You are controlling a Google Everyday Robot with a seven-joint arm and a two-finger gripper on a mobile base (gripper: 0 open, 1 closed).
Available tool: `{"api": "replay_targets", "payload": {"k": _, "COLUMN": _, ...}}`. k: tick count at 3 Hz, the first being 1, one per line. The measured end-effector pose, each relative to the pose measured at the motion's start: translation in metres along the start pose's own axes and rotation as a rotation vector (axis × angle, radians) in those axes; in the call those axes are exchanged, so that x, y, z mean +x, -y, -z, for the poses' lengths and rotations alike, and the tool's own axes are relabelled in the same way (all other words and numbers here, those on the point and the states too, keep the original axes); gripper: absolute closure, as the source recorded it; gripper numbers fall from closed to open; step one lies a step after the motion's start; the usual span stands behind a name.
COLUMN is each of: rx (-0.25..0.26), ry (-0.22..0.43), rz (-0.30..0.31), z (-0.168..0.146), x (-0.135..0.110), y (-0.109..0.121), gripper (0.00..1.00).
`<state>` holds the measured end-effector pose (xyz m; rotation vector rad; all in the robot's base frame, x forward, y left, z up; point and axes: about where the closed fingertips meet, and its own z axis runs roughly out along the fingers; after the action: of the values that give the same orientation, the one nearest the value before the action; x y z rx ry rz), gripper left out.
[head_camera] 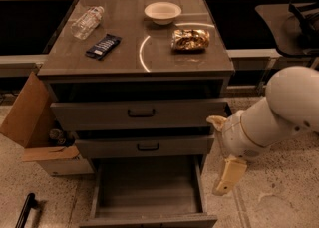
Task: Close bottom drawer
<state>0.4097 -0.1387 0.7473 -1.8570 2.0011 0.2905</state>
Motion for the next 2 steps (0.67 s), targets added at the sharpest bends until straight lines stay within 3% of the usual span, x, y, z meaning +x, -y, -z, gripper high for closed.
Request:
{"api": "replay_targets", "payload": {"k": 1, "rx": -0.020, "ry": 0.042, "rz": 0.020, "z": -0.060, "x": 0.024, "y": 0.006, "gripper": 0.00}}
{"api": "replay_targets", "payload": {"k": 2, "rx": -0.080, "ry": 0.096, "rz": 0.037, "z": -0.120, "x": 0.046, "y": 0.007, "gripper": 0.00}}
